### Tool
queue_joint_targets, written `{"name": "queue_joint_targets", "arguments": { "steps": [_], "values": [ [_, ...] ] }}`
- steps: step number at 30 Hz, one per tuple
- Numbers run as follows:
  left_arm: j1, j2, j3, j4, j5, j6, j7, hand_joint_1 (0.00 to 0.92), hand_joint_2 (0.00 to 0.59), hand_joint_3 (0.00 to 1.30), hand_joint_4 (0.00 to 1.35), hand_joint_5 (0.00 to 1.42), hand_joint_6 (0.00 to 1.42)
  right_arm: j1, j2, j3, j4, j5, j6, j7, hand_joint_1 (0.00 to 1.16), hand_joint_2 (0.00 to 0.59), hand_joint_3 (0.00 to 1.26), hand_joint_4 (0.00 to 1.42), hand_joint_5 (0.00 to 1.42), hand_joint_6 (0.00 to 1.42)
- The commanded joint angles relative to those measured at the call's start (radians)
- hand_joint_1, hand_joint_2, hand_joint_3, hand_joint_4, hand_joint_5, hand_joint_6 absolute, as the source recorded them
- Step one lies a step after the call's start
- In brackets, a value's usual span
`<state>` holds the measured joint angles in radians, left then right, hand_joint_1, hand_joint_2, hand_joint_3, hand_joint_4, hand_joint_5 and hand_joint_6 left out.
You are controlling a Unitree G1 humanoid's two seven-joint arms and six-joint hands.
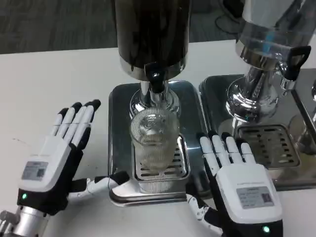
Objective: Grasp the cup under the faucet to collect the drink, then remove the cup.
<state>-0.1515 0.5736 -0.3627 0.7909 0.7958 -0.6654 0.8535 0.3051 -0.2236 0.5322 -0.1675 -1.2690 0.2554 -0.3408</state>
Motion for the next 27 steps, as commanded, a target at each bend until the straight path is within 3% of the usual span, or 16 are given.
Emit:
{"name": "queue_joint_targets", "arguments": {
  "steps": [1, 7, 13, 16, 19, 23, 27],
  "values": [
    [0.037, 0.044, 0.010, -0.084, 0.027, 0.007, 0.023, 0.000, 0.087, 0.00, 0.00, 0.00, 0.00, -0.009, -0.016, 0.006, -0.001, -0.013, -0.002, 0.002, 0.28, 0.440, 0.00, 0.00, 0.00, 0.00],
    [0.104, 0.092, 0.084, -0.233, -0.028, -0.057, 0.008, 0.000, 0.096, 0.00, 0.00, 0.00, 0.00, -0.011, -0.020, 0.003, 0.000, 0.003, -0.004, 0.006, 0.28, 0.440, 0.00, 0.00, 0.00, 0.00],
    [0.068, 0.120, 0.143, -0.276, -0.199, -0.288, -0.144, 0.000, 0.113, 0.00, 0.00, 0.03, 0.02, -0.021, -0.011, 0.007, 0.009, 0.008, -0.002, 0.010, 0.27, 0.439, 0.00, 0.00, 0.00, 0.00],
    [0.023, 0.089, 0.117, -0.209, -0.486, -0.414, -0.359, 0.000, 0.119, 0.00, 0.00, 0.07, 0.10, -0.018, -0.002, 0.009, 0.013, 0.011, 0.003, 0.008, 0.27, 0.439, 0.00, 0.00, 0.00, 0.00],
    [0.004, 0.069, 0.075, -0.195, -0.765, -0.438, -0.598, 0.000, 0.120, 0.00, 0.00, 0.08, 0.10, -0.015, 0.004, 0.007, 0.017, 0.013, 0.007, 0.004, 0.27, 0.441, 0.00, 0.00, 0.00, 0.00],
    [-0.005, 0.047, 0.059, -0.287, -1.156, -0.335, -1.007, 0.000, 0.115, 0.00, 0.00, 0.09, 0.12, -0.010, 0.008, 0.008, 0.017, 0.013, 0.009, 0.000, 0.27, 0.443, 0.00, 0.00, 0.00, 0.00],
    [-0.014, 0.029, 0.108, -0.334, -1.269, -0.255, -1.230, 0.000, 0.111, 0.00, 0.00, 0.15, 0.16, -0.012, 0.017, 0.007, 0.022, 0.020, 0.011, 0.004, 0.28, 0.445, 0.00, 0.00, 0.00, 0.00]
  ]
}}
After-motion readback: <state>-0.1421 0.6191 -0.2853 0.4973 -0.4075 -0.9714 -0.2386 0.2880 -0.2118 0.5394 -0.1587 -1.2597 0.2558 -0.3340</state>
